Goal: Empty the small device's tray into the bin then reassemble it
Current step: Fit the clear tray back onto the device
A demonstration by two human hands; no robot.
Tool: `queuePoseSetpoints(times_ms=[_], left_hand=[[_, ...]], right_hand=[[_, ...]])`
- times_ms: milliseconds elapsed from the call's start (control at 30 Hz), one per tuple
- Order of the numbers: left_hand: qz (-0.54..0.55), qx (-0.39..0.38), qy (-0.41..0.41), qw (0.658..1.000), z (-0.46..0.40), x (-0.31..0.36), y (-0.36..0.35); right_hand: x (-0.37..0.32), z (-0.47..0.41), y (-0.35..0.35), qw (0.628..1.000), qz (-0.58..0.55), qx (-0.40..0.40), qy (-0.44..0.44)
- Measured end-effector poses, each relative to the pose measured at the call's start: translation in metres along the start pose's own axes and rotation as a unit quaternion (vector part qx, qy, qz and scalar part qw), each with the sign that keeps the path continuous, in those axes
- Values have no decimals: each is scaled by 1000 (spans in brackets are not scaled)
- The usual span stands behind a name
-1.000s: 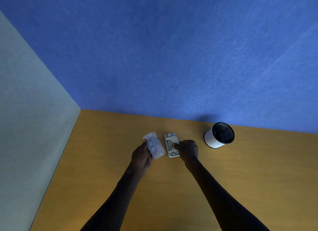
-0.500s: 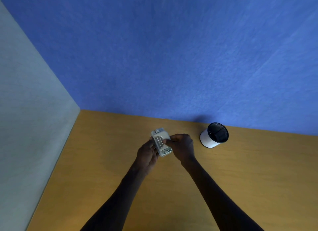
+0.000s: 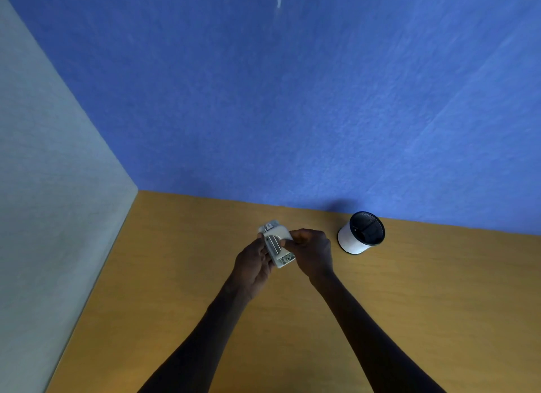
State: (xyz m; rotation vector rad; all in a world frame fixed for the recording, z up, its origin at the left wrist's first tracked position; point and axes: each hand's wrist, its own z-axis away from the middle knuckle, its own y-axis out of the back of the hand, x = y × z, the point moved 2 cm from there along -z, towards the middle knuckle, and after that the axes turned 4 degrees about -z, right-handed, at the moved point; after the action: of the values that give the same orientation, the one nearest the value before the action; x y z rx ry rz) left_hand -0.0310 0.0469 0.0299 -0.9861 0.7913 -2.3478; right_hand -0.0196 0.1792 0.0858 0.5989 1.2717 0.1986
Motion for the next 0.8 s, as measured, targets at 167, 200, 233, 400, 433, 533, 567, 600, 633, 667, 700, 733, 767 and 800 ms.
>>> queuePoseSetpoints(times_ms=[167, 200, 233, 400, 433, 533, 567, 600, 633, 667, 700, 733, 767, 800], left_hand=[[-17, -8, 0, 1000, -1, -1, -4], [-20, -11, 0, 1000, -1, -1, -4], [-21, -14, -1, 1000, -1, -1, -4], [-14, -9, -1, 1000, 0, 0, -6], [-15, -8, -1, 1000, 1, 0, -7], [-16, -15, -5, 1000, 1, 3, -11], [-14, -13, -5, 1000, 1, 5, -12], [-12, -10, -6, 1000, 2, 7, -13], [-9, -5, -6, 1000, 2, 8, -13], [-7, -1, -7, 1000, 2, 9, -13], [-8, 4, -8, 1000, 1, 10, -11], [-12, 11, -7, 1000, 1, 11, -10], [-18, 15, -7, 1000, 1, 11, -9], [-25, 15, -8, 1000, 0, 12, -8]], right_hand=[[-4, 1, 2, 999, 11, 3, 46], [-5, 0, 2, 998, 21, -2, 55], [-5, -2, 2, 998, 31, -5, 61], [4, -16, 5, 999, -30, -9, -19], [7, -18, 5, 998, -44, -12, -42], [14, -18, 5, 990, -85, -34, -104], [16, -18, 5, 987, -95, -44, -119], [17, -16, 6, 984, -106, -56, -132], [17, -15, 7, 979, -120, -70, -147], [17, -13, 8, 973, -136, -87, -164], [18, -12, 9, 966, -152, -105, -180], [19, -11, 11, 959, -164, -125, -194], [19, -11, 12, 954, -172, -143, -202], [20, -10, 14, 951, -173, -157, -203]])
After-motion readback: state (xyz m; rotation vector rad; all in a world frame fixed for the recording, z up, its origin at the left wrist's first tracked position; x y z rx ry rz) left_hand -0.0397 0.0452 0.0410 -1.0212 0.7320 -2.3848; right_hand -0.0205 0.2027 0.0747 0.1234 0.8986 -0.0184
